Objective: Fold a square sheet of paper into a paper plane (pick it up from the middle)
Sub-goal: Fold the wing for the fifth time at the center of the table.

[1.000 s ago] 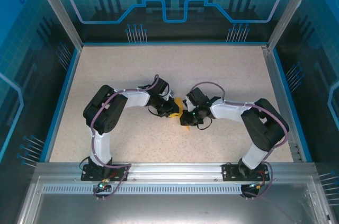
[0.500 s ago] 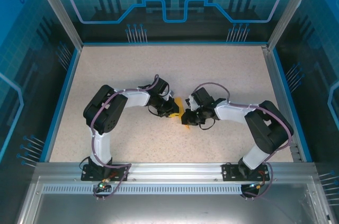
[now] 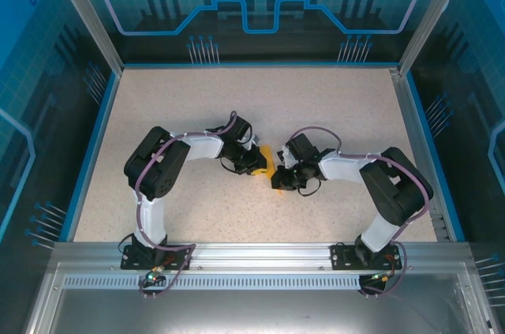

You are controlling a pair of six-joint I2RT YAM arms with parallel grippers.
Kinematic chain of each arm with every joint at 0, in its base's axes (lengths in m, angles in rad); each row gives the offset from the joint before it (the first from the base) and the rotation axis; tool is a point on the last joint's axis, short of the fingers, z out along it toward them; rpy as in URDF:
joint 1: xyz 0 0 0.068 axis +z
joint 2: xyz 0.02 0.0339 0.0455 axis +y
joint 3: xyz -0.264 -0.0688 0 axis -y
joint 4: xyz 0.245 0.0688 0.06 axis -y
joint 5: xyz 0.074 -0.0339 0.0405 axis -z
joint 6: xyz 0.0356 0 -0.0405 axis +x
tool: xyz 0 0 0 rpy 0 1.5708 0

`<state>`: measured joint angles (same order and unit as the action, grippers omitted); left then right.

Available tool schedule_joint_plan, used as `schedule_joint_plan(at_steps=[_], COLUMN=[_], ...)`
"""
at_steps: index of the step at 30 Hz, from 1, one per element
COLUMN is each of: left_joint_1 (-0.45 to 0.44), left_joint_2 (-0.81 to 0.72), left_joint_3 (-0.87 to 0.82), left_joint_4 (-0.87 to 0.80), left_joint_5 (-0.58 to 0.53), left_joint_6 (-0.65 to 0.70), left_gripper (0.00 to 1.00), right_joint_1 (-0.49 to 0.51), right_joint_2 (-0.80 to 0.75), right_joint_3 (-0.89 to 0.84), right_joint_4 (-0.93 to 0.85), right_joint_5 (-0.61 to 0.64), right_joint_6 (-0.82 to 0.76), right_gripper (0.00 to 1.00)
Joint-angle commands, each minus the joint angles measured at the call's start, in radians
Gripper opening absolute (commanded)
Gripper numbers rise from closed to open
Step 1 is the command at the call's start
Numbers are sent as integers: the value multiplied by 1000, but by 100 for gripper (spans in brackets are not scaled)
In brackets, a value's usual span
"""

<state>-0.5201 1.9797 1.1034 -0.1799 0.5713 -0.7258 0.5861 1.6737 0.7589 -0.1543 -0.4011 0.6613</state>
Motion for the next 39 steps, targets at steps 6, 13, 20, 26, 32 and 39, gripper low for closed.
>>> schedule_joint_plan(at_steps=[6, 13, 20, 26, 32, 39], left_joint_1=[4, 4, 3, 3, 3, 3], left_joint_2=[45, 62, 88, 99, 100, 91], left_joint_3=[-6, 10, 41, 50, 52, 51], left_joint_4=[-90, -139, -211, -227, -223, -207], left_joint_5=[-83, -123, -181, -191, -184, -164], left_joint_6=[14, 11, 16, 17, 19, 21], left_gripper=[15, 15, 15, 15, 14, 14], right_joint_1=[-11, -12, -15, -14, -14, -17], right_joint_2=[26, 17, -20, -43, -50, -262], right_joint_3=[-22, -57, -70, -71, -100, -88], right_joint_4=[-61, -109, -185, -236, -260, -165], right_joint_5=[-20, -1, 27, 23, 34, 54], right_joint_6=[-14, -25, -48, -67, -66, -35], right_gripper=[12, 11, 10, 11, 10, 12])
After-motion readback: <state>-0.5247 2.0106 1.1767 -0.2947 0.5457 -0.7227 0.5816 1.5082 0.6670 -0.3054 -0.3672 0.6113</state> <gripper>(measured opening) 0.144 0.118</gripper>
